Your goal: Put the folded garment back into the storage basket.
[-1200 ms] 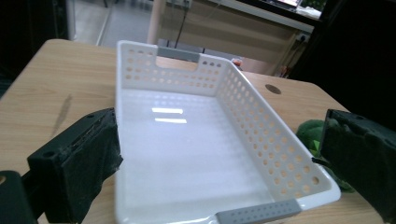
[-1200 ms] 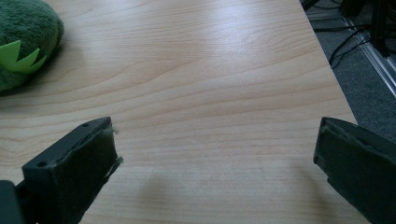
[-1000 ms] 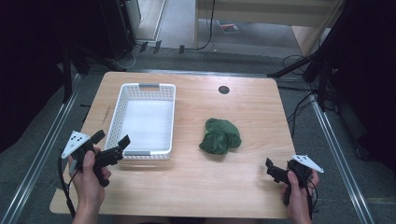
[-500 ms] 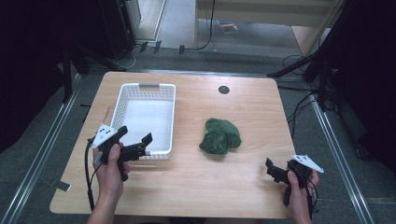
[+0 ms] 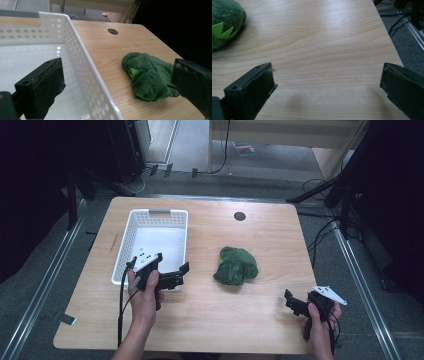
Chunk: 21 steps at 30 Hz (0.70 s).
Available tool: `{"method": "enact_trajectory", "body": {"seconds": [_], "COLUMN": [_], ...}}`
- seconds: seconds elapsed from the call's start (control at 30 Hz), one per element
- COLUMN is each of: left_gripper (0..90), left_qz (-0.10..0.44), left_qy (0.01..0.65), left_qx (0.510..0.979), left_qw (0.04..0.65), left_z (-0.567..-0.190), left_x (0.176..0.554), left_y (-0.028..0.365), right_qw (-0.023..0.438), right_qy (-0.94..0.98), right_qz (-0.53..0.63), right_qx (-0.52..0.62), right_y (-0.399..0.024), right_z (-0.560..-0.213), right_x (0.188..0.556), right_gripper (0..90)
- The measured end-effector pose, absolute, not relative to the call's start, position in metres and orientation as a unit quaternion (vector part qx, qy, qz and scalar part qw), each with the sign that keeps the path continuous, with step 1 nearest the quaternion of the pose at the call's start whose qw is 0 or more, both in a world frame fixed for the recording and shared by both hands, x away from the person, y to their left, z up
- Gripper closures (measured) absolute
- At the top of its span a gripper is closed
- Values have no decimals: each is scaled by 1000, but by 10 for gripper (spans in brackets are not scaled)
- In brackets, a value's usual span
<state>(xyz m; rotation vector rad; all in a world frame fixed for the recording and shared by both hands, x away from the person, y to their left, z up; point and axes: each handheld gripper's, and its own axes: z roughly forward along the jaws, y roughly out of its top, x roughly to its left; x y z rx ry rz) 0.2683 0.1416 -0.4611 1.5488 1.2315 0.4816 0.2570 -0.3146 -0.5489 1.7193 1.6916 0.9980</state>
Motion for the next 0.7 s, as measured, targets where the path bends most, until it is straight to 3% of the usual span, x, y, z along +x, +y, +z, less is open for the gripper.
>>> {"method": "enact_trajectory", "body": {"seconds": [0.7], "left_gripper": [0], "left_qz": [170], "left_qy": [483], "left_qx": [691], "left_qw": [510], "left_z": [-470], "left_x": [287], "left_y": [56], "right_qw": [258], "right_qy": [625], "right_qz": [370], "right_qx": [637], "right_y": [-315], "right_z": [-549], "right_x": [257], "right_gripper": [0]}}
